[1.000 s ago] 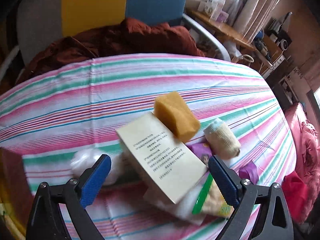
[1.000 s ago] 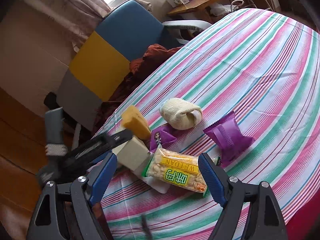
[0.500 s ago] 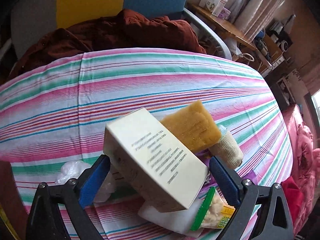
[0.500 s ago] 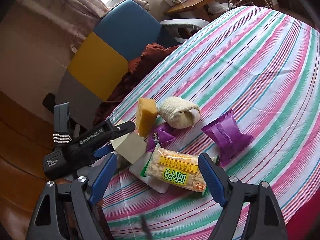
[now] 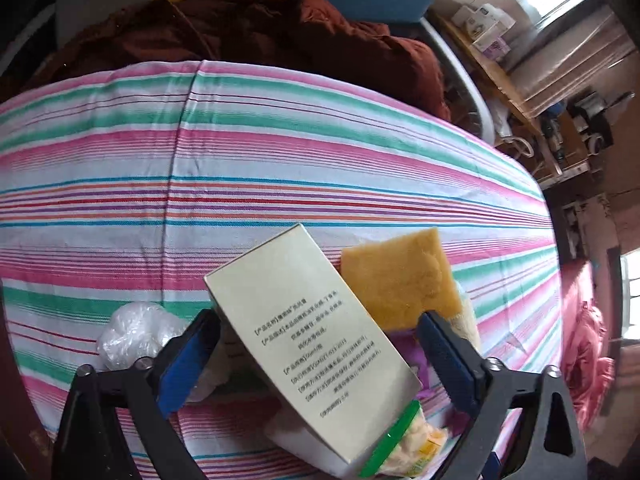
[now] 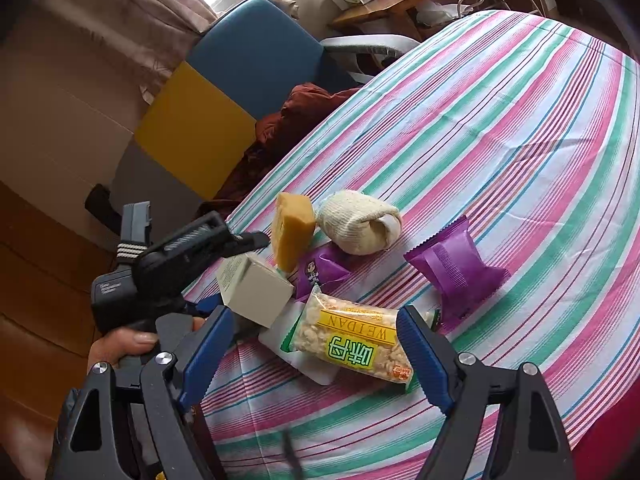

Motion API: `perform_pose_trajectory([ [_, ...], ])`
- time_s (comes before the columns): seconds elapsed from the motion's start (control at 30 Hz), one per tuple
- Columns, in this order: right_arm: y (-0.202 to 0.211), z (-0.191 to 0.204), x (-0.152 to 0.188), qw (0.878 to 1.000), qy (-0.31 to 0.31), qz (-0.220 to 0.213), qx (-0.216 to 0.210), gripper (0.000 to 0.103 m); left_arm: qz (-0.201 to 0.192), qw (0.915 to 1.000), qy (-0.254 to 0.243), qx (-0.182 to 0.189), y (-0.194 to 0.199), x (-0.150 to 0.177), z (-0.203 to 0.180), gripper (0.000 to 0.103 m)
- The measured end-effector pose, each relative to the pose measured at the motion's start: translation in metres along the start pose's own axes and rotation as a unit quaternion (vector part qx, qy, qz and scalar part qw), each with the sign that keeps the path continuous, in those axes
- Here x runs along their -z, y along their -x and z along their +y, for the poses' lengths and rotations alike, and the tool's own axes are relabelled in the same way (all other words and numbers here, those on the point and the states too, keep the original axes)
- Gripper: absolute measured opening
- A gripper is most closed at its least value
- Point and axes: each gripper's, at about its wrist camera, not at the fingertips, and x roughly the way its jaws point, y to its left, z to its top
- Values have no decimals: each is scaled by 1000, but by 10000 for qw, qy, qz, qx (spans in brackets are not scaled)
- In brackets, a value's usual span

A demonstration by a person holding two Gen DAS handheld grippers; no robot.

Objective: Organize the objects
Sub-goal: 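Grasp the white printed box with the left gripper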

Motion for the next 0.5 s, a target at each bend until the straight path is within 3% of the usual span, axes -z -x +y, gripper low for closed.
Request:
perform_pose_trajectory([
  [0.1, -1, 1, 0, 10000, 29, 21, 12, 85, -134, 9994, -302, -75, 1, 2, -4, 69],
  [0.23, -3, 5, 1, 9998, 135, 58, 102, 85, -364, 9976, -591, -25, 14, 13, -4, 54],
  [0.5, -13, 8, 2, 9974, 307, 168, 626, 85, -848, 9803, -1785, -50, 48, 80, 1, 50],
])
